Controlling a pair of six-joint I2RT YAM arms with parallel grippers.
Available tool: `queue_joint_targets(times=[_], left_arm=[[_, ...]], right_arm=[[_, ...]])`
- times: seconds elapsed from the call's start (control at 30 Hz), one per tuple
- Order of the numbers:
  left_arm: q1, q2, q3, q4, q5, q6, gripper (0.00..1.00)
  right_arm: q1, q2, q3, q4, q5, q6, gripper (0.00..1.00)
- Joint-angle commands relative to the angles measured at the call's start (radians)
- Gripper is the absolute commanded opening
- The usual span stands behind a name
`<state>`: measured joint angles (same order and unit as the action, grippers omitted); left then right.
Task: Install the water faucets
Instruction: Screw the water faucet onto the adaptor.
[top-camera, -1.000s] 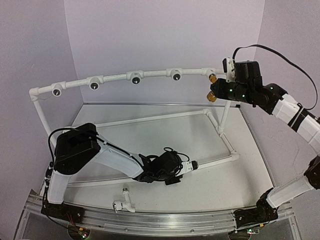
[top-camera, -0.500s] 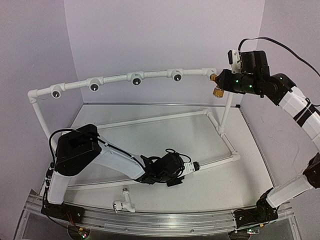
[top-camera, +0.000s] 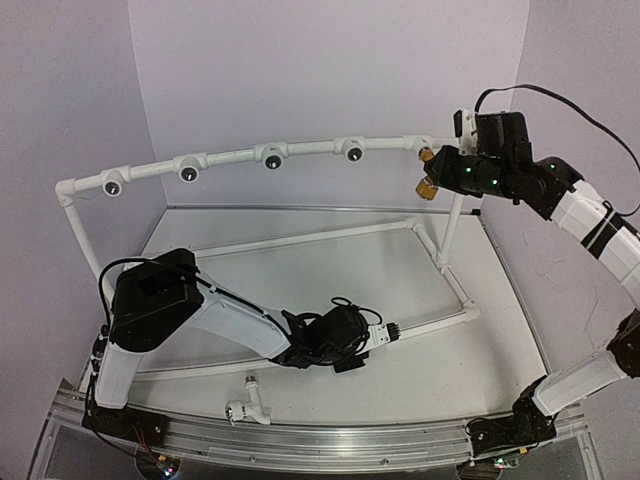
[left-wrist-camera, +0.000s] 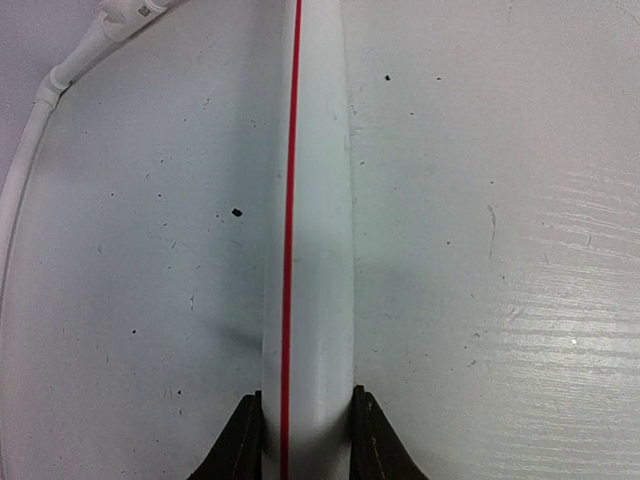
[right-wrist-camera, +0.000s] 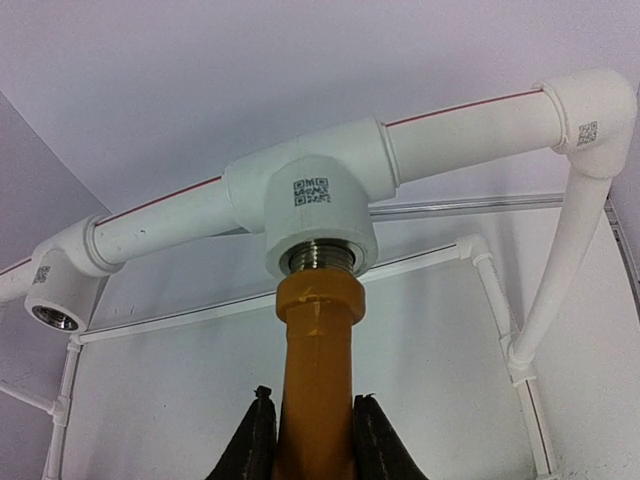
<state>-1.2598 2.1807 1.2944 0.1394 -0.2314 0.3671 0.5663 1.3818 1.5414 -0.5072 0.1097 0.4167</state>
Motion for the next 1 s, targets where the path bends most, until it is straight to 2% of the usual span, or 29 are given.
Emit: queue_joint_targets(times=[0.0, 0.3, 0.97], left_arm=[[-0.094, 0.098, -0.063, -0.292, 0.174, 0.006, 0.0], [-0.094, 0.099, -0.061, -0.292, 0.177, 0.007, 0.0], [-0.094, 0.094, -0.068, -0.293, 0.179, 0.006, 0.0]], right_arm=[[-0.006, 0.009, 0.008, 0.258, 0.002, 0.017, 0.0], [-0.014, -0.008, -0.017, 0.301, -0.033, 0.123, 0.0], [-0.163, -0.043, -0.192, 0.491, -0.22, 0.471, 0.0]])
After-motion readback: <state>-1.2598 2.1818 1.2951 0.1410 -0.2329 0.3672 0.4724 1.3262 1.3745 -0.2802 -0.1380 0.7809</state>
